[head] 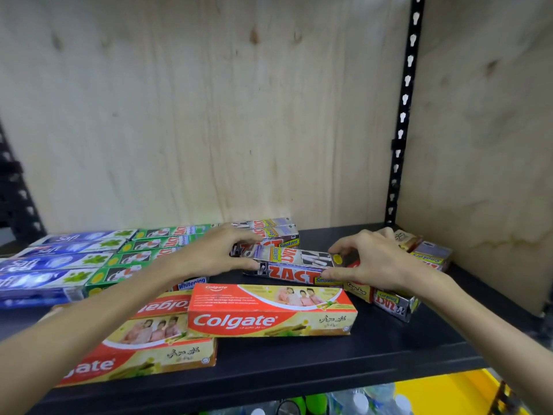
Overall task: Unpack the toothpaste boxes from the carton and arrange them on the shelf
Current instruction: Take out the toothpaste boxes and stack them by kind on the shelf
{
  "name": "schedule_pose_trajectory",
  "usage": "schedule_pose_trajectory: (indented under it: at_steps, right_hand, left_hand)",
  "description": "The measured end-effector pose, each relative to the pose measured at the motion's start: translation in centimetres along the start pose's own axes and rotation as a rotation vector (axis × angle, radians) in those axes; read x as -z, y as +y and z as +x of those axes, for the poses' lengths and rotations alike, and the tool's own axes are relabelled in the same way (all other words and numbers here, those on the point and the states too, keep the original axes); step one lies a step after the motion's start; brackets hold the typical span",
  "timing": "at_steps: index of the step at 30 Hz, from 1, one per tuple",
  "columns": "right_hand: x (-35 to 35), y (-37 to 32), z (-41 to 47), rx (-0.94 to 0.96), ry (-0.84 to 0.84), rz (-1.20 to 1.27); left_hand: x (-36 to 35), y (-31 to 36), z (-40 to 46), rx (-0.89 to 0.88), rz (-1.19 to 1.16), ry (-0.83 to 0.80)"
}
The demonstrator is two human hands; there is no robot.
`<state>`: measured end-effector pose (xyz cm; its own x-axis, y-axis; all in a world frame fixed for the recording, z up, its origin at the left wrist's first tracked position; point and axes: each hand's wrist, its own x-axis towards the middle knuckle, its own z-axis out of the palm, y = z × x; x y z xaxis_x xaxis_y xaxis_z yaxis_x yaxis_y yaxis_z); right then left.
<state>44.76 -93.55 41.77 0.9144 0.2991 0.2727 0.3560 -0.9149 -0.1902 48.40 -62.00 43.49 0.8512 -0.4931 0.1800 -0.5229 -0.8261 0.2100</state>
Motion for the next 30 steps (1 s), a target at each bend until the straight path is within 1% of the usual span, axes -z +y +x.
schedule_pose_trajectory:
  at_steps: [3, 7, 10, 14, 17, 21, 24, 26, 28, 30]
  right_hand:
    - [-0.2, 0.2, 0.3, 0.026, 0.052, -0.017]
    - [0.1, 0.5, 1.5, 0.01, 0.096, 0.061]
    - [1.1, -0.3, 2.3, 0.097, 0.165, 0.103]
    - [2.3, -1.6, 3.5, 0.203, 0.222, 0.162]
    - [2.4, -2.0, 4.0, 0.249, 0.257, 0.234]
    - [2.0, -2.5, 4.3, 0.24, 0.337, 0.277]
    - [1.2, -2.5, 4.7, 0.098, 0.408, 0.342]
    - [0.7, -2.7, 4.8, 0.001, 0.379, 0.467]
    - [-0.1, -3.0, 5.0, -0.021, 0.231, 0.6]
    - [-1.3, -3.6, 4.9, 0.001, 0.069, 0.63]
  left_hand:
    - [-0.4, 0.1, 0.5, -0.015, -0.037, 0.009]
    - [-0.7, 1.1, 1.3, -0.043, -0.213, 0.036]
    - [-0.5, 1.9, 2.3, -0.031, -0.356, 0.062]
    - [0.0, 3.3, 3.6, -0.032, -0.551, 0.031]
    - [0.5, 4.3, 4.2, -0.013, -0.673, 0.001]
    - [0.3, 4.6, 4.7, 0.013, -0.85, 0.03]
    - [0.0, 4.3, 4.7, 0.057, -0.998, 0.115]
    - [0.1, 4.2, 4.7, 0.074, -1.124, 0.185]
    - [0.3, 4.5, 4.6, 0.09, -1.245, 0.242]
    - [0.5, 4.9, 4.5, 0.113, -1.298, 0.299]
